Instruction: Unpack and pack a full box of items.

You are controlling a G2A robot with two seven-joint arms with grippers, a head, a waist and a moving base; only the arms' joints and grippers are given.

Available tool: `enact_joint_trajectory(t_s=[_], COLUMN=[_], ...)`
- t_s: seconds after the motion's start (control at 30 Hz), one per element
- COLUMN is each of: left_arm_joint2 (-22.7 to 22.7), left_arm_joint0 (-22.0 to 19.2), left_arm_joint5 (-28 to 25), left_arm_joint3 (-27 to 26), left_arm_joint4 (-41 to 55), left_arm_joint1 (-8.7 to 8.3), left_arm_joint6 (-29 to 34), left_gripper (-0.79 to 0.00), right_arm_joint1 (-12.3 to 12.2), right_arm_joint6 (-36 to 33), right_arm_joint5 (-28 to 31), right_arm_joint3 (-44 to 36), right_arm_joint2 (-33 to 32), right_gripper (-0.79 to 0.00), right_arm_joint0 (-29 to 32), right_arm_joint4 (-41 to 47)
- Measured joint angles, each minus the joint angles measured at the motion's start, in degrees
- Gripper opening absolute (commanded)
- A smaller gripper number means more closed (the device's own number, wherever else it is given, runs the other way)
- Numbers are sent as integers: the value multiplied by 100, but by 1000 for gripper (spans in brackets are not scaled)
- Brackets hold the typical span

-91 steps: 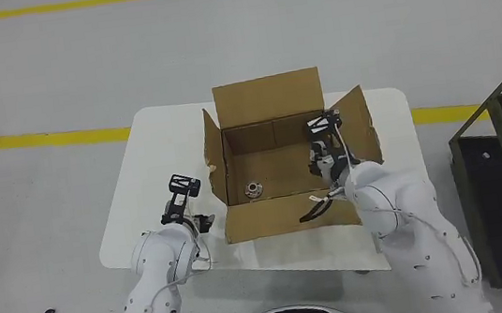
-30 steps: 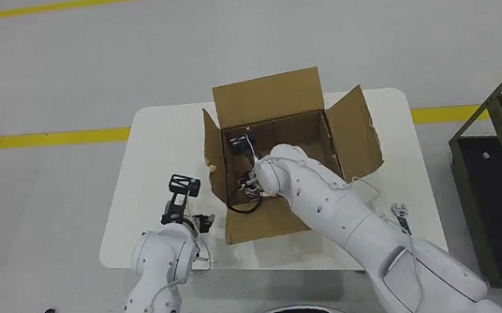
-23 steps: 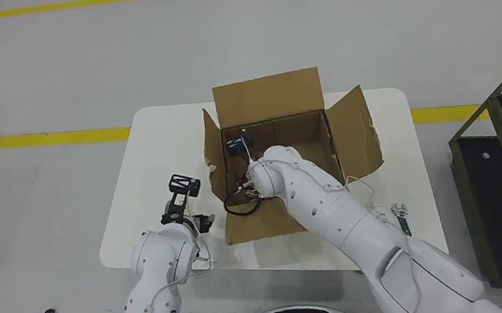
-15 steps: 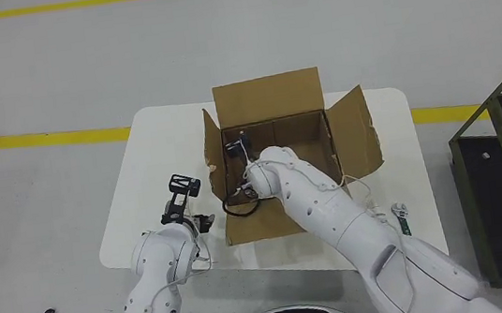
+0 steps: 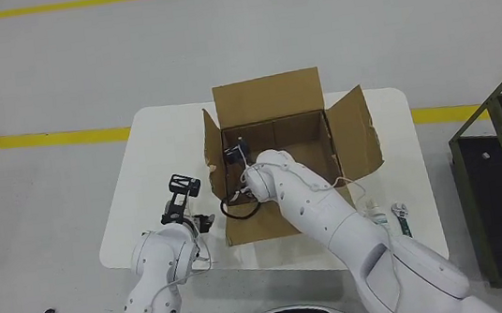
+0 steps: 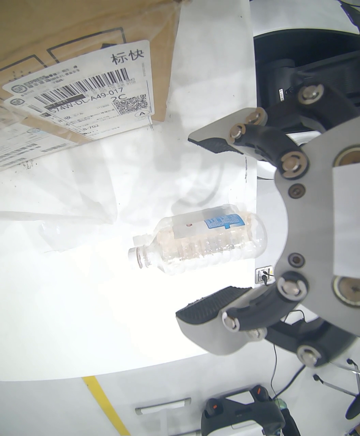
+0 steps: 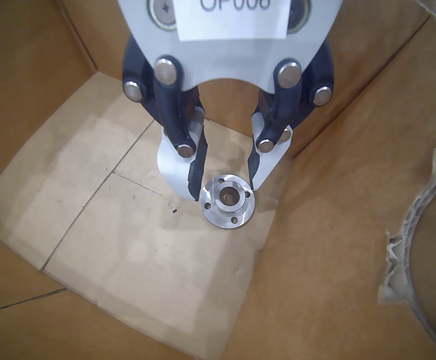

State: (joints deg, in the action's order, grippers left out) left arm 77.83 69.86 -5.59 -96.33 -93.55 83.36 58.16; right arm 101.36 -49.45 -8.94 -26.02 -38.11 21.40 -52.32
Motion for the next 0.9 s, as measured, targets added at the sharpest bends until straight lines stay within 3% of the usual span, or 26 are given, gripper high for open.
enact_joint_trajectory(t_s=[0.23,0.9], left_arm_joint2=[0,0], left_arm_joint0=[0,0], left_arm_joint5=[0,0], left_arm_joint3=[0,0], left_arm_joint4=[0,0], left_arm_joint1=[0,0], left_arm_joint6=[0,0], left_gripper=[0,0], right_arm_joint1=[150,534], right_arm_joint6=[78,500], right_arm_joint5=[53,20], right_arm_joint3=[322,981], right_arm_joint2=[52,191], right_gripper=[-394,-416], right_arm_joint0=[-69,-268], right_arm_joint4=[-4,-240])
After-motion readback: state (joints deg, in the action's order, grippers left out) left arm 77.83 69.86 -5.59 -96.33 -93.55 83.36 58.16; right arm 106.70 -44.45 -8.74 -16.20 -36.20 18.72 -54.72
